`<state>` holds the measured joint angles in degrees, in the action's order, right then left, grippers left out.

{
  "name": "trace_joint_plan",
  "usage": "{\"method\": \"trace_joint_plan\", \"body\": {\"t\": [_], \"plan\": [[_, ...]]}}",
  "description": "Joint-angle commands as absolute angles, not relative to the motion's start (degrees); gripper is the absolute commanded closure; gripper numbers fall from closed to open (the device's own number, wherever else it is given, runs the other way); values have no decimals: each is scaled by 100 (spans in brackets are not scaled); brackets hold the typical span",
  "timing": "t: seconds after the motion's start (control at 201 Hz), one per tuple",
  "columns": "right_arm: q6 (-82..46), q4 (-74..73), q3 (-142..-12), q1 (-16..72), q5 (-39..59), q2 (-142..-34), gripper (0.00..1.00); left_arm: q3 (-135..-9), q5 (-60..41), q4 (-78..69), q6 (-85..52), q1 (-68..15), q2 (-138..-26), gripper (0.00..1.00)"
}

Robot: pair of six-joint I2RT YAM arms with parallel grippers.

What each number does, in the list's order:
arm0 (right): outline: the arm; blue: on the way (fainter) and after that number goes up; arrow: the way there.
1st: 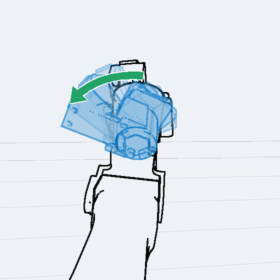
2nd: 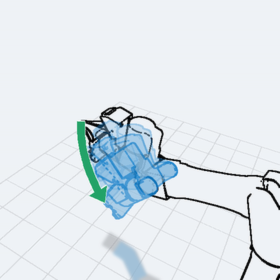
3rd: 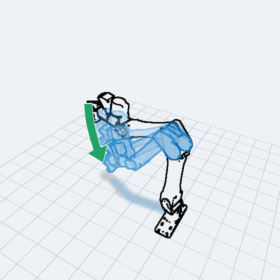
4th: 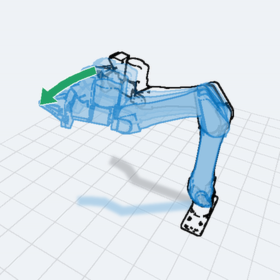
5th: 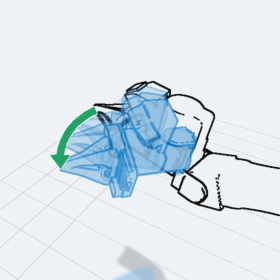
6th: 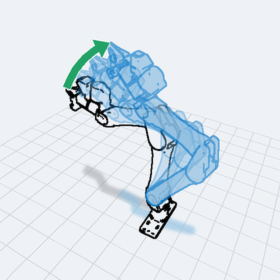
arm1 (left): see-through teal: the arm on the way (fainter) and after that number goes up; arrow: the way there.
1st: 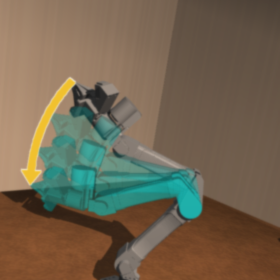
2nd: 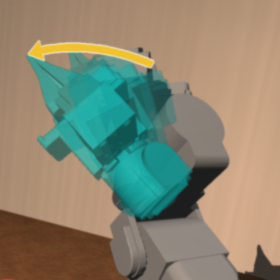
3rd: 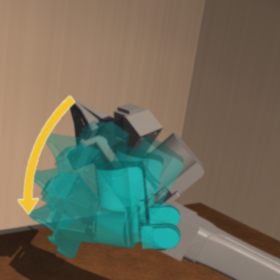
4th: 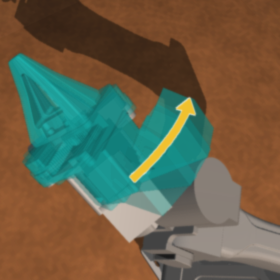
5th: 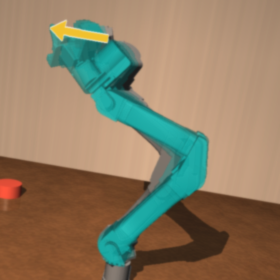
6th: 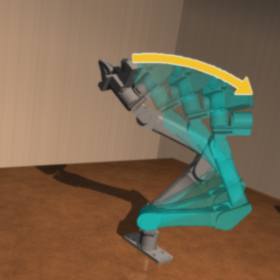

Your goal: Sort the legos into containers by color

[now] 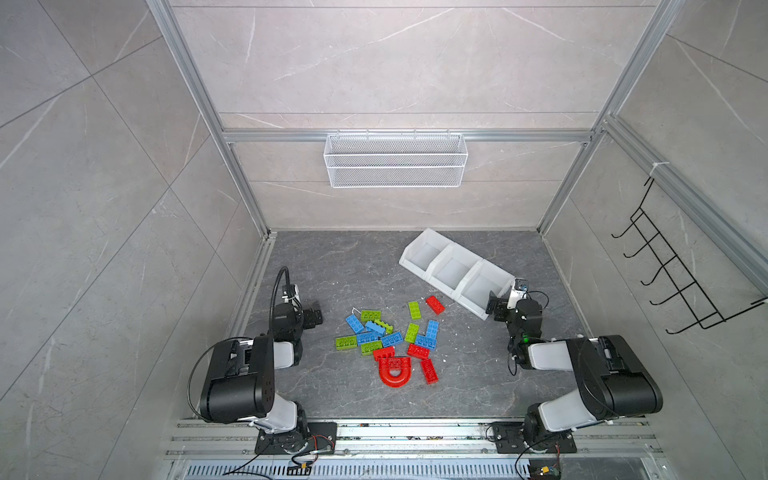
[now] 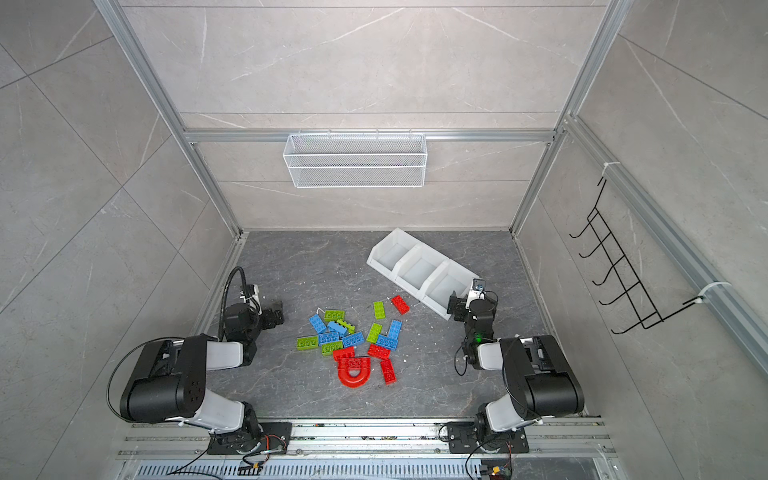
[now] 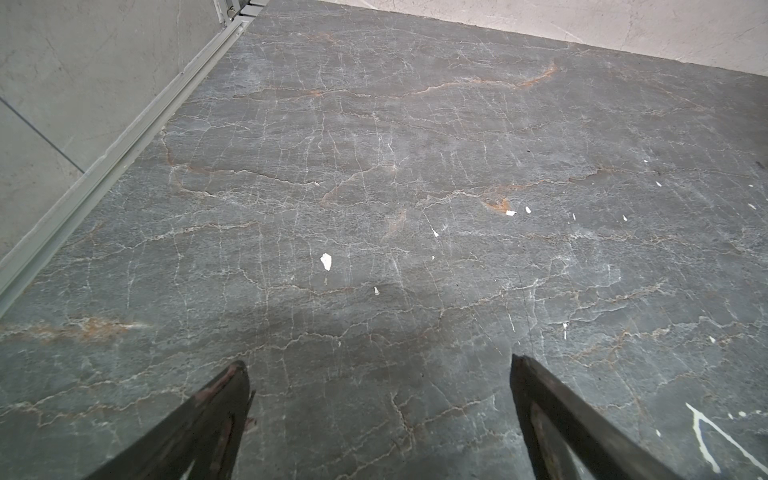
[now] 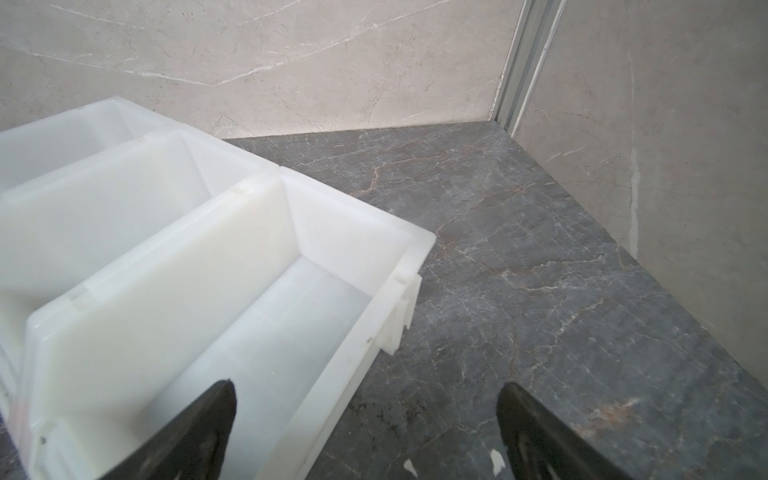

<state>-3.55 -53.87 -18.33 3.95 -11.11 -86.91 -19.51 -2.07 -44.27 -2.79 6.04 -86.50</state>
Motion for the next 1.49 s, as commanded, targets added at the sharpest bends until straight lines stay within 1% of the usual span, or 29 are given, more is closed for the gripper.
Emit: {"method": "trace_joint_plan", "body": {"t": [0.0, 0.124, 0.184, 0.323, 0.413, 0.468, 0.513, 0.577, 0.632, 0.667, 0.697, 0.756, 0.811, 0.866, 0.951, 1.08, 1.16, 1.249, 1.314, 1.483], "plan": [[-296, -5485, -1916, 420, -1072, -8745, 0, -2096, -280, -4730, -152, 597, -8571, 0], [-294, -5499, -1919, 422, -1087, -8724, 0, -2074, -274, -4750, -155, 592, -8561, 0], [-327, -5237, -2011, 421, -1161, -8595, 0, -2128, -269, -4703, -171, 589, -8511, 0], [-345, -4107, -2288, 421, -1292, -7882, 1, -2737, -159, -3000, -212, 587, -7753, 0], [-499, -3377, -2426, 430, -1248, -7252, 1, -2935, -95, -2295, -427, 529, -7174, 0], [-737, -2690, -2635, 435, -892, -6812, 1, -2983, -225, -1933, -632, 468, -6771, 0], [-972, -1856, -2958, 439, -434, -6489, 4, -3023, -316, -1581, -835, 378, -6406, 0], [-1414, -806, -3520, 514, 334, -6207, 11, -2991, -454, -1155, -1122, 160, -5880, 0], [-1767, -81, -3939, 764, 717, -6193, 17, -2789, -681, -1090, -1330, -91, -5473, 0], [-1801, 322, -4193, 985, 994, -6274, 22, -2593, -855, -1117, -1355, -271, -5256, 0], [-1802, 632, -4371, 1289, 969, -6365, 25, -2426, -895, -1140, -1312, -443, -5085, 0], [-1707, 1022, -4607, 1912, 549, -6581, 25, -2038, -720, -1303, -1277, -809, -4798, 1], [-1582, 1202, -4795, 2301, 284, -6862, 24, -1762, -653, -1509, -1242, -1061, -4653, 0], [-1412, 1407, -5056, 2558, 255, -7309, 24, -1686, -861, -1580, -1169, -1163, -4619, 0], [-990, 1831, -5545, 2957, 23, -8097, 25, -1802, -917, -1419, -1053, -1226, -4699, 0], [-785, 1998, -5890, 3151, -45, -8867, 26, -2161, -969, -872, -650, -1233, -4827, 0], [-757, 1969, -5939, 3176, -71, -9145, 26, -2319, -775, -521, -440, -1227, -4888, 0], [-722, 2005, -6014, 3184, -105, -9402, 27, -2291, -822, -547, -435, -1226, -4892, 0], [-719, 1963, -6052, 3189, -88, -9573, 27, -2141, -947, -856, -510, -1225, -4868, 0], [-641, 1980, -6354, 3177, -106, -10096, 31, -2224, -945, -740, -501, -1222, -4925, 0]]}}
